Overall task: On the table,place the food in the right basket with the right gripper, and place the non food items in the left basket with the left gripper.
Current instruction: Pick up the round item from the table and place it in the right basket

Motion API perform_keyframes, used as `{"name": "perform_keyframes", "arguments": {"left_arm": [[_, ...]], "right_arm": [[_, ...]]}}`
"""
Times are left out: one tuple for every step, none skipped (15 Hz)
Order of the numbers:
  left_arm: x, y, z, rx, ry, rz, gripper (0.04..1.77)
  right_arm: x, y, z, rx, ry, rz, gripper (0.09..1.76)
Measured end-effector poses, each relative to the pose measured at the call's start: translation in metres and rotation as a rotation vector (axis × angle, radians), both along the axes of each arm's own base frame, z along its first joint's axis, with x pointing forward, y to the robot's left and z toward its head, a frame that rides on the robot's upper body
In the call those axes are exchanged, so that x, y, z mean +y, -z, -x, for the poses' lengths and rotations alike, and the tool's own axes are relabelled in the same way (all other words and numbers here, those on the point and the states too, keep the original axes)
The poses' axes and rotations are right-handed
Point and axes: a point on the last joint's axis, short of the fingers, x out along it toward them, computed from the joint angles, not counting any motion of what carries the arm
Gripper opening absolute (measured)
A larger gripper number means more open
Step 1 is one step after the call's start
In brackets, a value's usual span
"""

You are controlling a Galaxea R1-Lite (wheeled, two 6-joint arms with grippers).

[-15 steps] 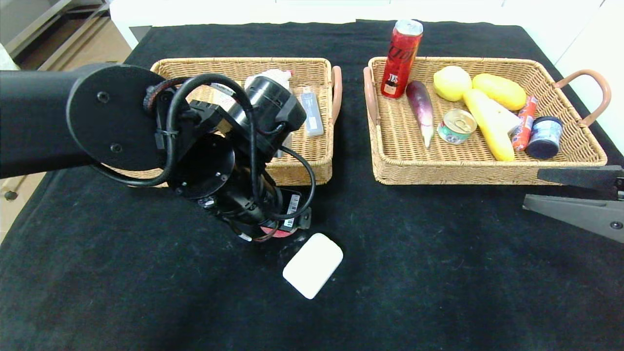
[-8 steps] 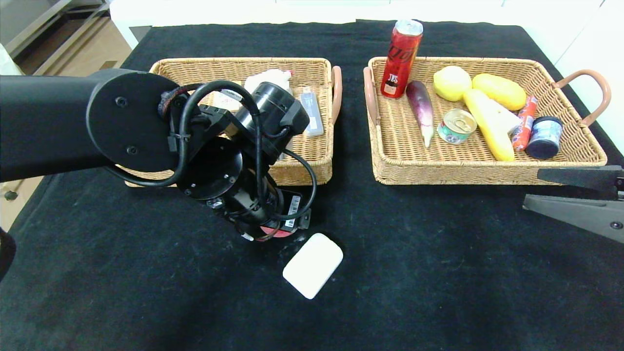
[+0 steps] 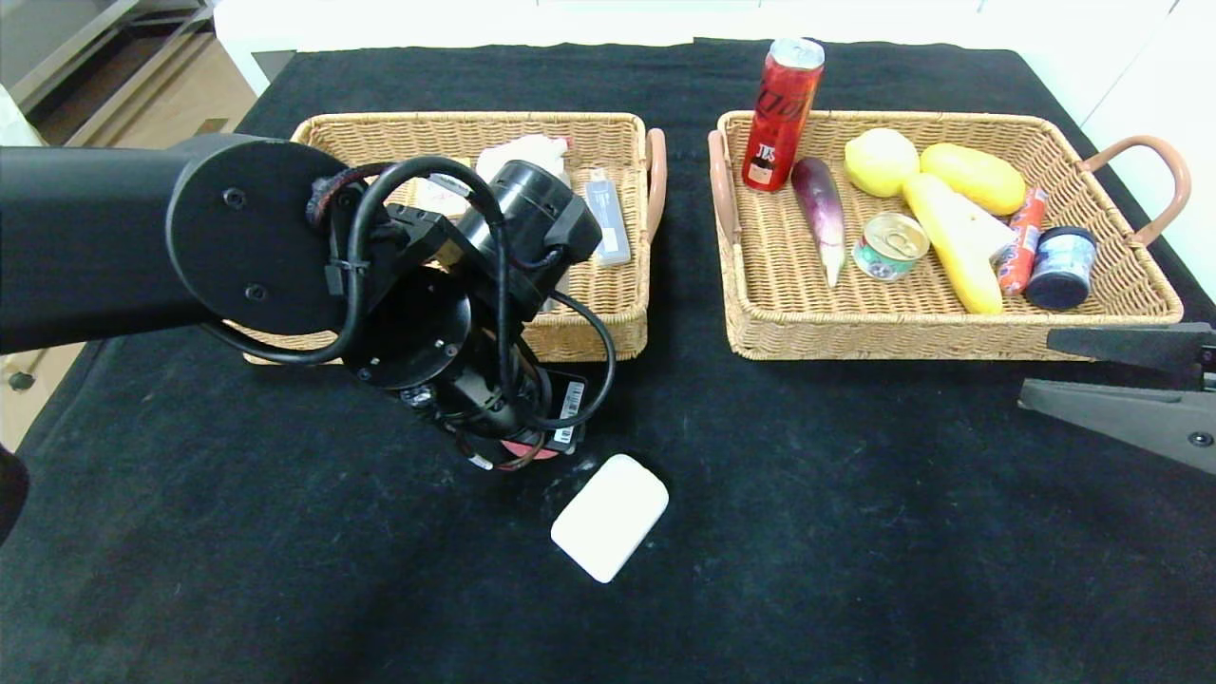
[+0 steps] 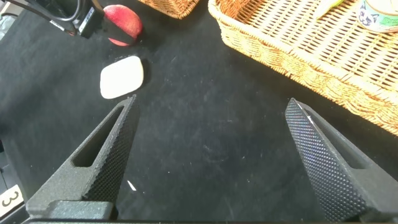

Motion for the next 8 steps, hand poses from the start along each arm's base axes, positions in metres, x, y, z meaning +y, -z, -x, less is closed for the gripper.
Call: {"name": "perform_keyframes", "arguments": {"left_arm": [[0.0001,-0.0001,0.0004,0.002,0.001,0.000,1.09],[0.0002,-0.0004,0.0007,0.002,0.002,0.001,1.09],[0.0004,-0.0008,0.0013,0.002,0.002,0.001,1.08],[0.0005,-0.0012,0.0017,0.001,0.003,0.002,1.08],[0.0006,-0.0020,0.0024,0.000,0.005,0.004,1.08],[0.0008,-0.0030,0.0032,-0.002,0.006,0.006,1.08],[0.0011,-0.0046,0.0041,-0.006,0.008,0.008,1.08],[0.0018,-0.0070,0.0057,-0.012,0.012,0.012,1.08]], "right_arm": [[0.0000,0.0000,0.0000,0.000,0.000,0.000,1.71],[0.0000,0.0001,-0.0001,0.000,0.000,0.000,1.71],[0.0000,0.0001,-0.0002,0.000,0.000,0.000,1.71],[0.0000,0.0001,-0.0003,0.000,0.000,0.000,1.71],[0.0000,0.0002,-0.0005,0.001,0.000,0.000,1.71],[0.0000,0.0004,-0.0007,0.002,0.000,0.000,1.71],[0.0001,0.0004,-0.0007,0.002,0.000,0.000,1.71],[0.0000,0.0004,-0.0007,0.001,0.000,0.000,1.71]]}}
